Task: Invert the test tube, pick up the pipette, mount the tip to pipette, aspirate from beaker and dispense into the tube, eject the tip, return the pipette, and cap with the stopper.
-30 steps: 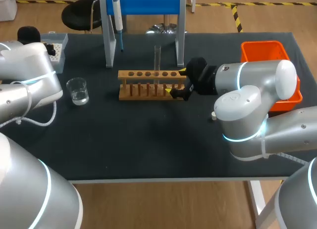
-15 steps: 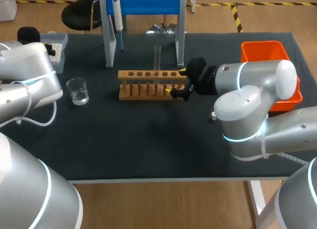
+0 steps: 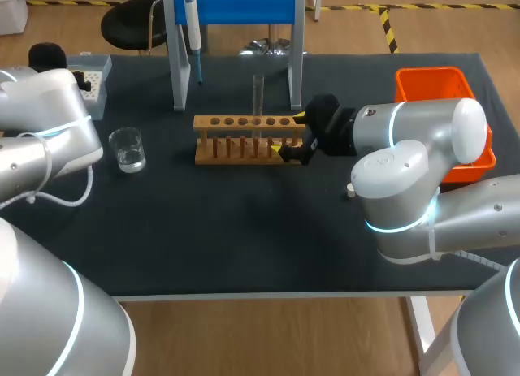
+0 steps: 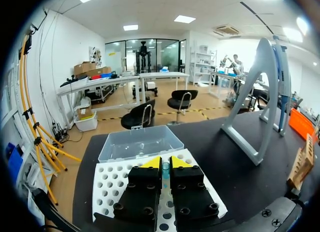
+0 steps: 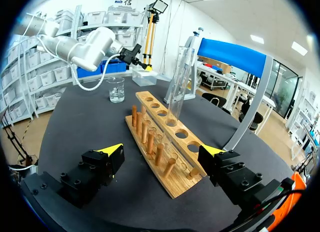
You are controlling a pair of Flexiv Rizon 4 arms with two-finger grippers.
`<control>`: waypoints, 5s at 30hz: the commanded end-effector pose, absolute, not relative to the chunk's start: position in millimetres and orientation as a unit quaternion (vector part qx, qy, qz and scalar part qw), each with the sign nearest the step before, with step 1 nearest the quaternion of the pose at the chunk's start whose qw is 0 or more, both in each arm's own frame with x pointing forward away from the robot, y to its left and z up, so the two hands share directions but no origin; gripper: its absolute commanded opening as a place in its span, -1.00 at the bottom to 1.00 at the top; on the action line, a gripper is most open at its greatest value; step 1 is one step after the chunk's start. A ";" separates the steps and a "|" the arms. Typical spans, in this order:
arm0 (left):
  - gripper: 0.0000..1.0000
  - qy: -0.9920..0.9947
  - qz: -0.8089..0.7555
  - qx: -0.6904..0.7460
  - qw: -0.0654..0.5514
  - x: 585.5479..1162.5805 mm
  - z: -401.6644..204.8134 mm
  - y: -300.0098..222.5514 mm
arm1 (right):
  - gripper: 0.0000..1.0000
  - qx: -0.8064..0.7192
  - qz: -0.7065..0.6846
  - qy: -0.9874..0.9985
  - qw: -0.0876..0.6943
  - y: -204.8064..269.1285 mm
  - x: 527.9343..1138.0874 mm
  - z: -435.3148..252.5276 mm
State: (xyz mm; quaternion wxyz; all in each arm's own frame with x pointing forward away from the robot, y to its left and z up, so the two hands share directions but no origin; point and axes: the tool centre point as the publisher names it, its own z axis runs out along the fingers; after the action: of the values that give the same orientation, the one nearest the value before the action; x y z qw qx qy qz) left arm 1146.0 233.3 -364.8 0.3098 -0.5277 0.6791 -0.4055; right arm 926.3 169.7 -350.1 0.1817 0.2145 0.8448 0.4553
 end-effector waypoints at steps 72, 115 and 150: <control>-1.00 0.788 -0.435 -0.319 0.297 1080.5 -209.3 164.1 | 1.00 0.215 0.453 0.847 0.180 169.4 926.2 -347.9; -1.00 0.872 -0.470 -0.108 0.083 880.2 -141.7 -59.6 | 1.00 0.215 0.453 0.847 0.180 169.4 926.2 -347.9; -1.00 0.871 -0.484 -0.065 0.046 843.0 -139.9 -127.9 | 1.00 0.203 0.473 0.838 0.183 122.9 901.6 -326.3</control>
State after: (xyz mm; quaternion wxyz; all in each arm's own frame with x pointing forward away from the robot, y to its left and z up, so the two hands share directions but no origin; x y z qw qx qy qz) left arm 842.7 -128.7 -141.1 0.0473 -0.0656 0.8706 -0.4853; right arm 917.7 155.6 -340.9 0.1944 0.2138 0.8427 0.4542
